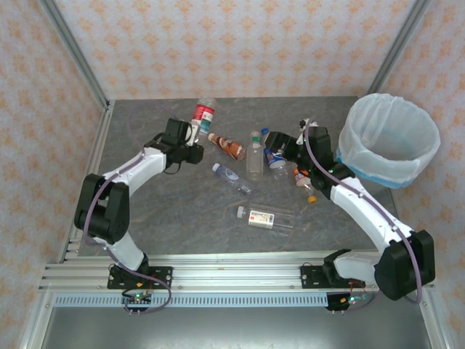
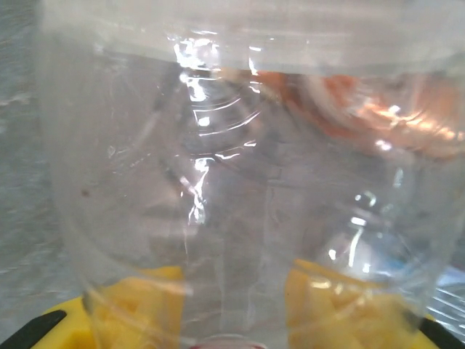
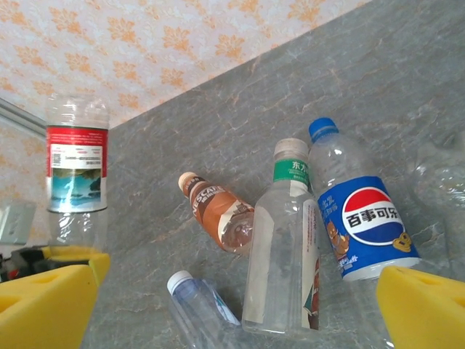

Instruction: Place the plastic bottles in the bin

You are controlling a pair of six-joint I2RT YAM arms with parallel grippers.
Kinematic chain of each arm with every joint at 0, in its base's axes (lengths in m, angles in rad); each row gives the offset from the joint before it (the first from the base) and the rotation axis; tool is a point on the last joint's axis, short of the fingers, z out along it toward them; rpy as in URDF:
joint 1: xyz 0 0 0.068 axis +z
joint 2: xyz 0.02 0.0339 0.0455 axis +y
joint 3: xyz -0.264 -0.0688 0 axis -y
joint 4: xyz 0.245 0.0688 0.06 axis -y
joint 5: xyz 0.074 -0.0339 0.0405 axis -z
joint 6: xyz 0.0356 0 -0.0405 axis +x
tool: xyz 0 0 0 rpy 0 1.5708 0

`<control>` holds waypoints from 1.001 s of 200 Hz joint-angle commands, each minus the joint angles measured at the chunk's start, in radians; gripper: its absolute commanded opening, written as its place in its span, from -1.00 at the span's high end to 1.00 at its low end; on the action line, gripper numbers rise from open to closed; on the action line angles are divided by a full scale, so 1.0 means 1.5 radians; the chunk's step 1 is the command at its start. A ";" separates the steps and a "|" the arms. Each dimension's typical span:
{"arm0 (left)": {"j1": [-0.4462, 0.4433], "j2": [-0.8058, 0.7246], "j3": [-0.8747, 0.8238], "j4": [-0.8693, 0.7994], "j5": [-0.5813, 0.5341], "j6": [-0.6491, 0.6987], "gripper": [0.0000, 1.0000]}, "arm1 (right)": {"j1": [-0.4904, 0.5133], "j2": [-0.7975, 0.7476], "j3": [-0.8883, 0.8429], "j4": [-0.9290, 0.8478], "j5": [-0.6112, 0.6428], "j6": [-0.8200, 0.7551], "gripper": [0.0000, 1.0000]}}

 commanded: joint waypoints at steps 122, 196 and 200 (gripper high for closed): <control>-0.230 -0.086 -0.091 0.201 0.076 -0.162 1.00 | 0.012 0.072 0.012 0.192 -0.167 0.104 -0.98; -0.257 -0.082 -0.068 0.186 0.129 -0.109 1.00 | 0.012 0.078 -0.006 0.305 -0.225 0.089 -0.98; -0.259 -0.083 -0.068 0.187 0.135 -0.108 1.00 | 0.012 0.079 -0.003 0.300 -0.221 0.085 -0.98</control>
